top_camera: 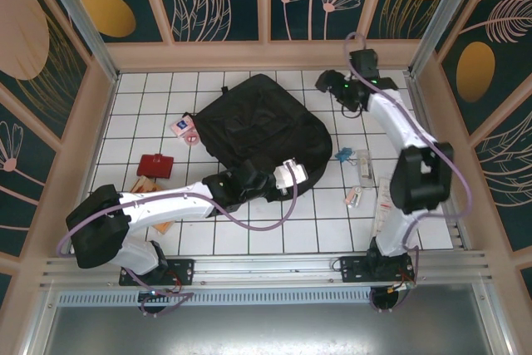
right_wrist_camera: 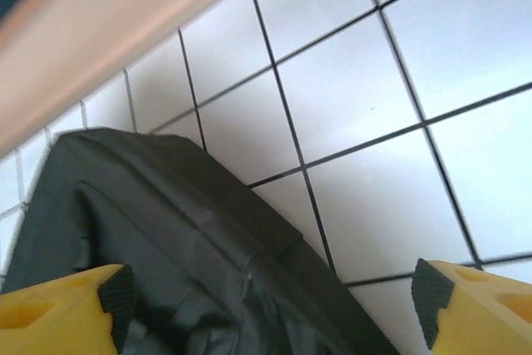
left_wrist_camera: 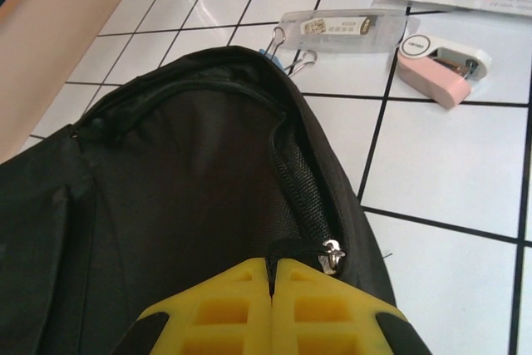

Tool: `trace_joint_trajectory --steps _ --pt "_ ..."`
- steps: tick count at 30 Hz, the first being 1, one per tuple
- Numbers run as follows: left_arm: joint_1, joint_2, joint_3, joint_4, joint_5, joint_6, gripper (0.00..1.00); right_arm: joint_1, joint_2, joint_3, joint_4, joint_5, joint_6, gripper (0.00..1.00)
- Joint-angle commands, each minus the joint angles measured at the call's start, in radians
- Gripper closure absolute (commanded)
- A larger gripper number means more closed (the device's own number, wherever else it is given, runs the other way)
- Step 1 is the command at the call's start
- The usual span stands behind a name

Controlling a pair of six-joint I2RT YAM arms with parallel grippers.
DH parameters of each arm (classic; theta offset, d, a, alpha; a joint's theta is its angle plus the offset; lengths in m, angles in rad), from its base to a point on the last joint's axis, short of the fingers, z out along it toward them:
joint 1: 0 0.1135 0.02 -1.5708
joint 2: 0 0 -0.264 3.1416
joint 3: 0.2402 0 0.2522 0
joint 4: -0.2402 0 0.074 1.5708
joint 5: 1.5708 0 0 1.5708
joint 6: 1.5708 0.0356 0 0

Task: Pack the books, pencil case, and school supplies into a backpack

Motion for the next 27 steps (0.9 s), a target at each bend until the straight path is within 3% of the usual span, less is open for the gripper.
trace_joint_trajectory --steps 1,6,9,15,20,24,27 --pt "-0.005 -0.031 -0.015 0.064 -0.037 0.057 1.00 0.041 -0.108 -0.127 -0.124 0.018 0.131 0.17" --pt "-0.005 0.010 0.026 0.043 -0.010 0.078 1.00 0.081 -0.341 -0.412 -0.082 -0.057 0.249 0.35" --pt "-0.005 0.024 0.041 0.047 0.008 0.085 1.00 0.086 -0.449 -0.538 -0.025 -0.134 0.320 0.37" --pt "-0.005 0.031 0.058 0.041 0.025 0.099 1.00 0.116 -0.517 -0.660 0.016 -0.168 0.382 0.36" --pt "-0.005 0.013 0.046 0.034 0.029 0.119 1.00 0.138 -0.492 -0.714 0.075 -0.169 0.394 0.46" --pt "-0.005 0.004 0.044 0.018 0.007 0.117 1.00 0.159 -0.498 -0.715 0.060 -0.123 0.394 0.65" --pt "-0.005 -0.007 0.035 0.016 0.001 0.113 1.00 0.158 -0.505 -0.723 0.054 -0.109 0.382 0.92"
